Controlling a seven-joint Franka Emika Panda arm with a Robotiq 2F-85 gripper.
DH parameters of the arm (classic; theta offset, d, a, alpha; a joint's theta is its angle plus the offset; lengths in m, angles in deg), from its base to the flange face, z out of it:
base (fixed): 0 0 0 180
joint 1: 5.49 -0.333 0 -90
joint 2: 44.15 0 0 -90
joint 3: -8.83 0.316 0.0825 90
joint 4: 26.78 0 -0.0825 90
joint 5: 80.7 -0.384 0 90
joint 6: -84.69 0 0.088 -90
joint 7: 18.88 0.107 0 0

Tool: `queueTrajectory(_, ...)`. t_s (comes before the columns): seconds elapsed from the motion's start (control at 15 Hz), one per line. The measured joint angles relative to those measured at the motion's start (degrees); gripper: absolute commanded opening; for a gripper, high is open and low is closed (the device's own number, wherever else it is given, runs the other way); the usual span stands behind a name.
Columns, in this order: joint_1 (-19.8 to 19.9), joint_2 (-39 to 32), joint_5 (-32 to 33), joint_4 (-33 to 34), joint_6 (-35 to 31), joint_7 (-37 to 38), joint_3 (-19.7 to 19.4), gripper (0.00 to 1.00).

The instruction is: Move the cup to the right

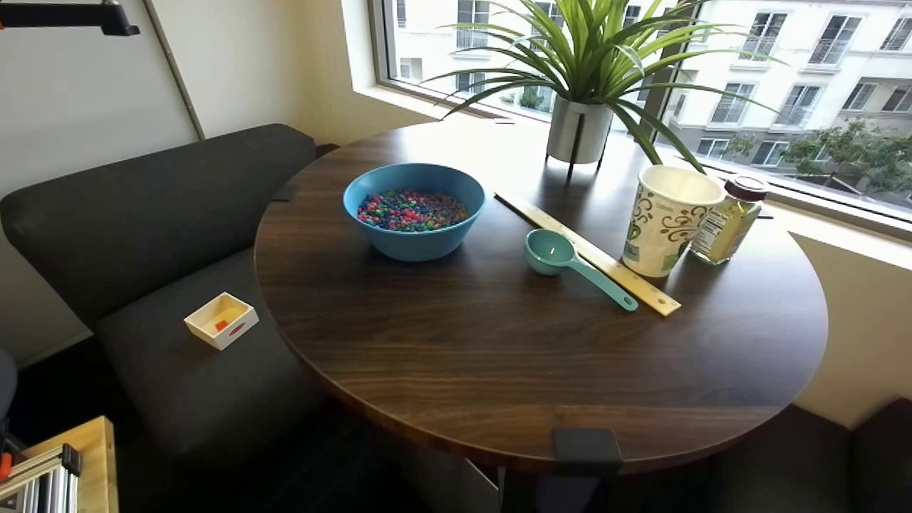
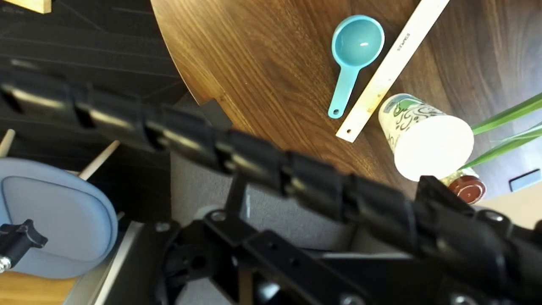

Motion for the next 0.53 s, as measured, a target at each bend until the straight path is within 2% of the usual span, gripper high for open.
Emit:
queueTrajectory(0.2, 0.03, 2.49, -0.03, -3.49, -0.88, -1.70, 0.30, 1.00)
queueTrajectory(0.53, 0.03, 2.54, -0.03, -4.63, -1.27, -1.87, 0.46, 1.00)
